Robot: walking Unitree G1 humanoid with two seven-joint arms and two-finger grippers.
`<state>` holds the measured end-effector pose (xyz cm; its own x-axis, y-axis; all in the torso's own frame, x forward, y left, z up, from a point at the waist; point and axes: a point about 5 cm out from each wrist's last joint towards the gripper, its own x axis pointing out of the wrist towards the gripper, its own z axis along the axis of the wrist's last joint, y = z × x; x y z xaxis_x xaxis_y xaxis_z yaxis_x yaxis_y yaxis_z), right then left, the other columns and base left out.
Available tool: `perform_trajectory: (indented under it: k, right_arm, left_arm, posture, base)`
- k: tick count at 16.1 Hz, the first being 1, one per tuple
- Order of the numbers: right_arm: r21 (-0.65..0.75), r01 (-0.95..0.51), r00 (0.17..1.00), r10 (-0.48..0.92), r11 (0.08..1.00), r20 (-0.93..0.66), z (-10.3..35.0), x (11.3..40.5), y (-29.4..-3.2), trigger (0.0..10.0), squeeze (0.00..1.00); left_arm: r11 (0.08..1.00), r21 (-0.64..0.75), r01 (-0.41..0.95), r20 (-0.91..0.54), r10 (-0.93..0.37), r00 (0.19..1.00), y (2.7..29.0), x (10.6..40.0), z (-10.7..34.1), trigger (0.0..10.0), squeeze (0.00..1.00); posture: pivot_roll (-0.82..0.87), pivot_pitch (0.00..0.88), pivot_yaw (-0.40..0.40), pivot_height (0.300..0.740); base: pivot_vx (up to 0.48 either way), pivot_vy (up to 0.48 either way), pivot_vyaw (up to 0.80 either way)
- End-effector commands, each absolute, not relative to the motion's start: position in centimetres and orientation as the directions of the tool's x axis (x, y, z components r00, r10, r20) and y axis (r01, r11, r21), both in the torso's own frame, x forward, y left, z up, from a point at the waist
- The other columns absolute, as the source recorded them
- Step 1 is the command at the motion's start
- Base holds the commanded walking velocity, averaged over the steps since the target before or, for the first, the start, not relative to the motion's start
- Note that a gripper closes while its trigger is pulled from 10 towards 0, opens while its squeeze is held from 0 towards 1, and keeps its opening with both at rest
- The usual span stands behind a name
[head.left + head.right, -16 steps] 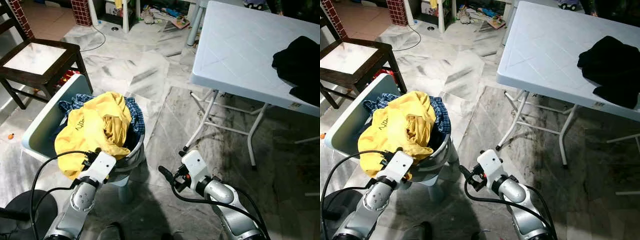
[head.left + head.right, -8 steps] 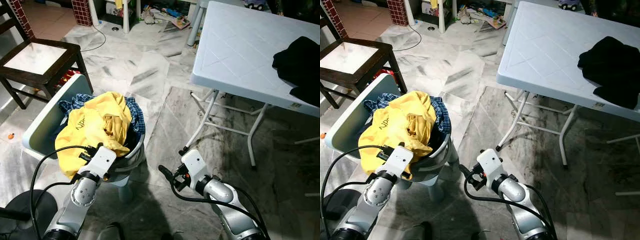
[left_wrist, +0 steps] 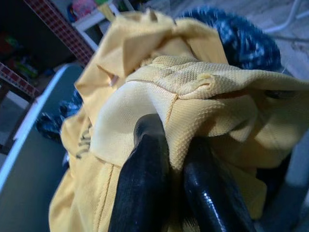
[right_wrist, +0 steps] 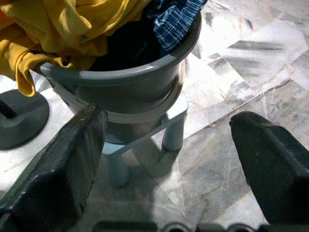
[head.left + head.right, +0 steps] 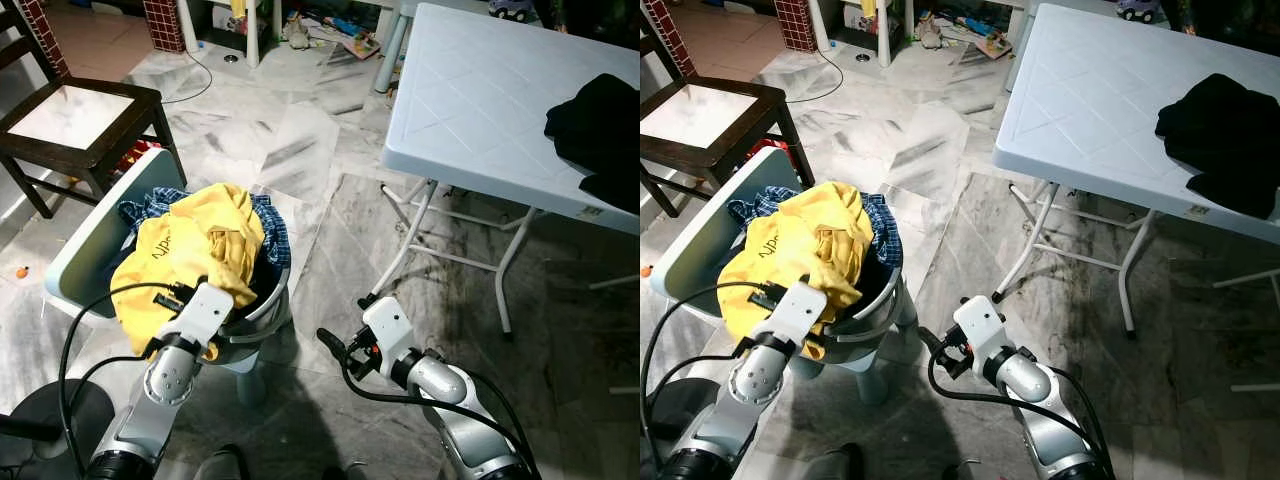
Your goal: Hang hanger
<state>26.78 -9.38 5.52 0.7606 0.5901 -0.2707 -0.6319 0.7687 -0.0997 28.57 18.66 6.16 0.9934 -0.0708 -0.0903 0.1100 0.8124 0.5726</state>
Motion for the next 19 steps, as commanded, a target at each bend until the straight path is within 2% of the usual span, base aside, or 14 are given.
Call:
perform_trajectory:
  k: [1,8,11,12,13,14,15,16,17,19]
  right_arm:
    - [-0.090,-0.624,0.763,0.579,0.777,-0.287,5.0,26.7,-9.7,10.0,0.00]
    - [-0.083,-0.620,0.766,0.578,0.780,-0.282,5.0,26.8,-9.5,10.0,0.00]
    - [-0.082,-0.618,0.767,0.578,0.782,-0.278,5.0,26.9,-9.4,10.0,0.00]
    - [-0.082,-0.604,0.782,0.569,0.793,-0.254,5.2,27.1,-9.4,10.0,0.00]
    - [-0.082,-0.597,0.788,0.564,0.798,-0.248,5.3,27.2,-9.3,10.0,0.00]
    - [-0.066,-0.572,0.807,0.546,0.818,-0.226,5.7,27.6,-9.3,10.0,0.00]
    - [0.001,-0.508,0.852,0.503,0.861,-0.146,7.0,28.5,-9.7,10.0,0.00]
    - [0.006,-0.500,0.857,0.496,0.866,-0.139,7.1,28.6,-9.8,10.0,0.00]
    - [0.030,-0.432,0.895,0.432,0.901,-0.105,7.7,29.4,-10.5,10.0,0.00]
    - [0.115,-0.298,0.950,0.306,0.948,-0.067,8.3,30.5,-11.9,10.0,0.00]
  left_arm:
    - [0.806,0.582,0.106,-0.058,-0.088,0.994,18.3,28.6,6.7,0.0,0.00]
    - [0.820,0.571,0.050,0.078,-0.115,0.990,17.9,29.0,9.0,0.0,0.00]
    - [0.855,0.513,0.080,0.229,-0.226,0.947,16.0,29.1,12.2,0.0,0.00]
    - [0.848,0.519,0.108,0.315,-0.307,0.898,14.9,29.2,14.4,0.0,0.00]
    - [0.844,0.523,0.115,0.331,-0.326,0.886,14.7,29.2,14.9,0.0,0.00]
    - [0.836,0.533,0.133,0.361,-0.366,0.858,14.3,29.4,16.1,0.0,0.00]
    - [0.849,0.497,0.178,0.343,-0.381,0.859,14.5,30.6,17.6,0.0,0.00]
    - [0.861,0.476,0.180,0.345,-0.371,0.862,14.6,30.7,17.7,0.0,0.00]
    - [0.900,0.394,0.188,0.362,-0.340,0.868,15.1,31.2,18.8,0.0,0.00]
    - [0.896,0.366,0.252,0.365,-0.387,0.847,14.7,31.2,19.8,0.0,0.00]
  posture:
    - [-0.05,0.123,-0.092,0.740]
    - [-0.04,0.129,-0.088,0.740]
    - [-0.03,0.131,-0.090,0.740]
    - [-0.02,0.130,-0.092,0.740]
    - [-0.02,0.130,-0.092,0.740]
    - [-0.02,0.128,-0.092,0.740]
    - [-0.01,0.122,-0.087,0.740]
    - [-0.01,0.122,-0.087,0.740]
    - [0.00,0.114,-0.081,0.740]
    - [0.02,0.102,-0.068,0.740]
  base:
    - [0.000,0.000,0.00]
    - [0.000,0.000,0.00]
    - [0.000,0.000,0.00]
    - [0.000,0.000,0.00]
    - [0.000,0.000,0.00]
    - [0.000,0.000,0.00]
    - [0.000,0.000,0.00]
    - [0.000,0.000,0.00]
    - [0.000,0.000,0.00]
    - [0.000,0.000,0.00]
